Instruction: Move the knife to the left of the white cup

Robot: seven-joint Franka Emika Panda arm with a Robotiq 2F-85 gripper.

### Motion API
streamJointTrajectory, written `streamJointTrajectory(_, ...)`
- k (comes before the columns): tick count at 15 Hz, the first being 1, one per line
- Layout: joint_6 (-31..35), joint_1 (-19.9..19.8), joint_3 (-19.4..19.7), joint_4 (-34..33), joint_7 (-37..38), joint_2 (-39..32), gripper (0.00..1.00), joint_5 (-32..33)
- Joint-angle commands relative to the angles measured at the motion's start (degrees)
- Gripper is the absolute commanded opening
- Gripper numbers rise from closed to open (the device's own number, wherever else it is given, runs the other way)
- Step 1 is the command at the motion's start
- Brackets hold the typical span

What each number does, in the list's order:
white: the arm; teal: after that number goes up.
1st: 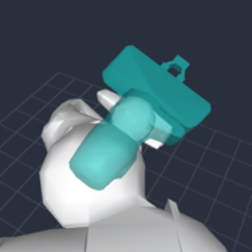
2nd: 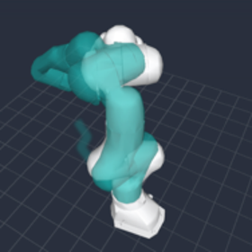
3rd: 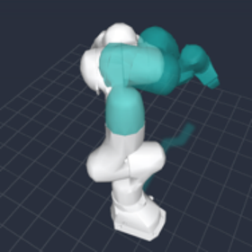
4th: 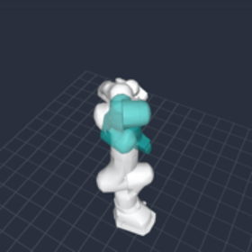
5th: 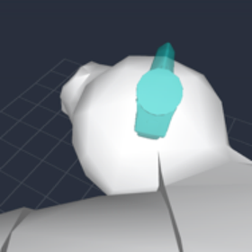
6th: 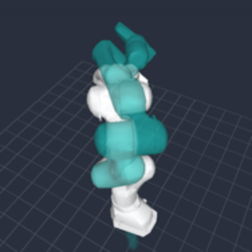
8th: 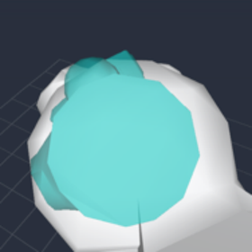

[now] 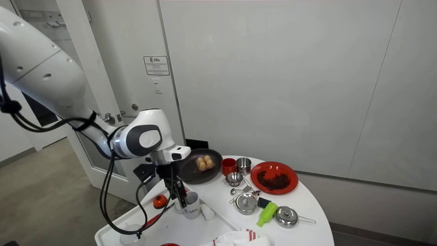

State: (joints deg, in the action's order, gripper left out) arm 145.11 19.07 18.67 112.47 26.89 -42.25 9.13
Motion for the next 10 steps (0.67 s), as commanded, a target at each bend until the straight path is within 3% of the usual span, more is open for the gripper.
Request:
streamJointTrajectory(1,2.4,-3.8,-1.2,9.1,-3.5,9.3,1.0,2.6)
streamJointTrajectory(7,2.9,-7.2,-1.8,17.1,-2.0,17.0,1.0,2.8)
streamJointTrajectory(8,1.0,-8.2,-2.8,12.0,-2.9,13.1,1.0,2.5)
streamJointTrajectory(10,1.0,-8.7,-3.1,12.7,-2.9,13.8,1.0,2.4)
